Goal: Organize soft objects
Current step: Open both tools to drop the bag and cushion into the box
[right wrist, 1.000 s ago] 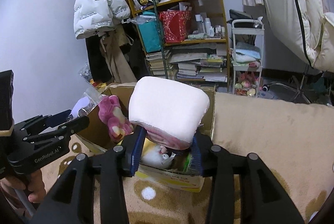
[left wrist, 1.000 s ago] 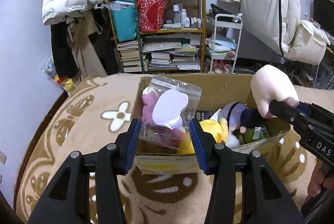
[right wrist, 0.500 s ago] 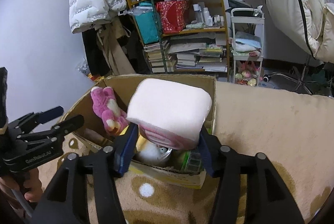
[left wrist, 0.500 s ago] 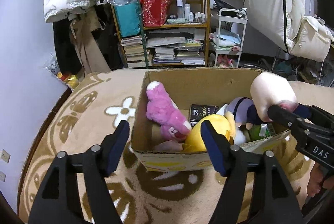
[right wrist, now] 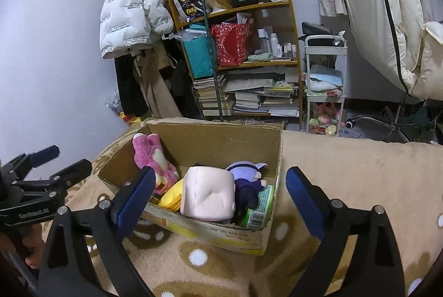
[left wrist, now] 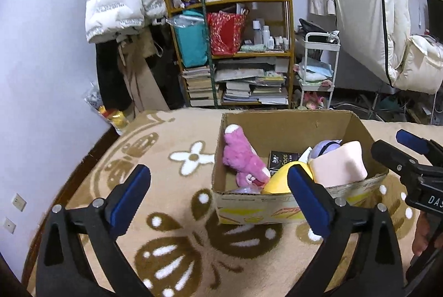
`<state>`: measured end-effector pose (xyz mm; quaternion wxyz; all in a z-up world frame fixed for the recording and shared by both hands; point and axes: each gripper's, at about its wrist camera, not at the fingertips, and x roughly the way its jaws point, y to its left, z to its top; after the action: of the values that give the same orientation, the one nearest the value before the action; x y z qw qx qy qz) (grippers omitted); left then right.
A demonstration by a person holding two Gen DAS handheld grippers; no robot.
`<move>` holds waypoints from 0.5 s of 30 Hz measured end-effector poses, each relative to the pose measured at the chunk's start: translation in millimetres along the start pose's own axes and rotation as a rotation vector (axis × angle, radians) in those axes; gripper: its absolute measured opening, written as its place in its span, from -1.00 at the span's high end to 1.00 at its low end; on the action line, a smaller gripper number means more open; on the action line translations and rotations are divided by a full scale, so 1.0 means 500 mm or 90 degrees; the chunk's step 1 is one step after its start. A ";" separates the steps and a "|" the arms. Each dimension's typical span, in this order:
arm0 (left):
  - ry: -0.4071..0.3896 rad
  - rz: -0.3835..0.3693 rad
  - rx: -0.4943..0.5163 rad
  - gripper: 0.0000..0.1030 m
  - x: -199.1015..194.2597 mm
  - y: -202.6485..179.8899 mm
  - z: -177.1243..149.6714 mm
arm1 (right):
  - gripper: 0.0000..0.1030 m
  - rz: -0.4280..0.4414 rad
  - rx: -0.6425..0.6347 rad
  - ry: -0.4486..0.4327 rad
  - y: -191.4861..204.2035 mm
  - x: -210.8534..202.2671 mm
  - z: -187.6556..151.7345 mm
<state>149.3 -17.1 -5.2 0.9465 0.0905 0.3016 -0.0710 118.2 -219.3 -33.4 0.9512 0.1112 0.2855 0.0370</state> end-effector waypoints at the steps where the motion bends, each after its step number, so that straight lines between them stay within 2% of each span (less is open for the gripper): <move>1: -0.004 0.003 0.002 -0.94 -0.009 0.000 -0.002 | -0.99 -0.001 -0.005 -0.002 0.003 -0.008 0.000; 9: -0.026 0.015 0.023 -0.95 -0.089 -0.005 -0.029 | -1.00 0.000 -0.021 -0.035 0.020 -0.082 -0.004; 13: -0.041 -0.004 0.008 -0.96 -0.129 0.001 -0.034 | -1.00 0.002 -0.013 -0.047 0.017 -0.121 -0.004; 15: -0.048 0.006 0.003 -0.96 -0.148 0.004 -0.032 | -1.00 0.001 -0.014 -0.054 0.017 -0.140 -0.002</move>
<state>81.0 -5.8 25.3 0.9572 0.0915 0.2654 -0.0703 59.0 -220.0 5.1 0.9636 0.1027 0.2443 0.0364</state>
